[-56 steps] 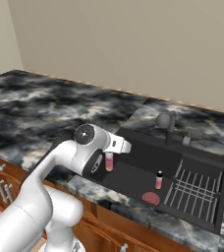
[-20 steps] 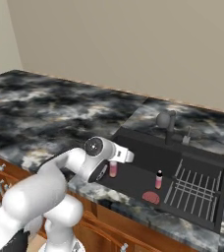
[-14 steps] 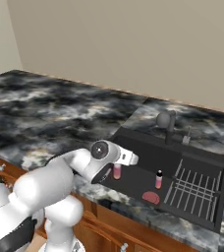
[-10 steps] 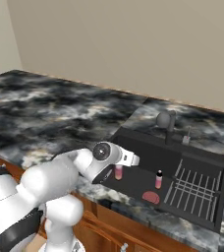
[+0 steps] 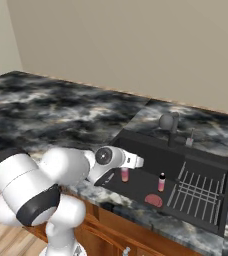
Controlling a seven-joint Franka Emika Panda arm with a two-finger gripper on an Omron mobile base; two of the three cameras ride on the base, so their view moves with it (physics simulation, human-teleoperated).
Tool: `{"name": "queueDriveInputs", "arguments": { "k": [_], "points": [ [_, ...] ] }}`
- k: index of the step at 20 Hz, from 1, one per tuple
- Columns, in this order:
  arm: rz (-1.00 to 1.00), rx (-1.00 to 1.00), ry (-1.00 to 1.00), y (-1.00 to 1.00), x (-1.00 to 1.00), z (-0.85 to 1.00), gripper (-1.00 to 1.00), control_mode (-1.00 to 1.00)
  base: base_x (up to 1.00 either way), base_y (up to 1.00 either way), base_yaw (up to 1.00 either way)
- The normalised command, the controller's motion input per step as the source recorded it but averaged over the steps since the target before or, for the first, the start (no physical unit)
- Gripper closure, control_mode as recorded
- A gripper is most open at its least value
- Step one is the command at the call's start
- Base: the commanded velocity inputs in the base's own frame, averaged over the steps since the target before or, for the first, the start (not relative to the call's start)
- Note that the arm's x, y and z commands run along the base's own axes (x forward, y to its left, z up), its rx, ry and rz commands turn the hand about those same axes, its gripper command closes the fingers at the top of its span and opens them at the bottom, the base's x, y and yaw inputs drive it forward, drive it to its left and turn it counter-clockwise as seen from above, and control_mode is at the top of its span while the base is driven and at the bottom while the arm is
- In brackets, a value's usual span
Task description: Place the large bottle from the dining counter next to the other large bottle outside the sink, and place the small bottle from the dining counter next to the other small bottle inside the sink.
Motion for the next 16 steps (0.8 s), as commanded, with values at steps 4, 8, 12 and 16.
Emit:
{"name": "queueDriveInputs", "arguments": {
  "k": [4,8,12,16],
  "points": [
    [0.0,-0.09,-0.03,-0.09,0.19,-0.12,1.0,-1.0,0.0,0.0,0.0],
    [0.0,0.01,0.0,-0.09,0.22,-0.11,1.0,-1.0,0.0,0.0,0.0],
    [0.0,0.07,0.02,-0.41,0.13,0.0,1.0,-1.0,0.0,0.0,0.0],
    [0.0,0.08,0.03,-0.42,0.1,0.0,1.0,-1.0,0.0,0.0,0.0]
  ]
}}
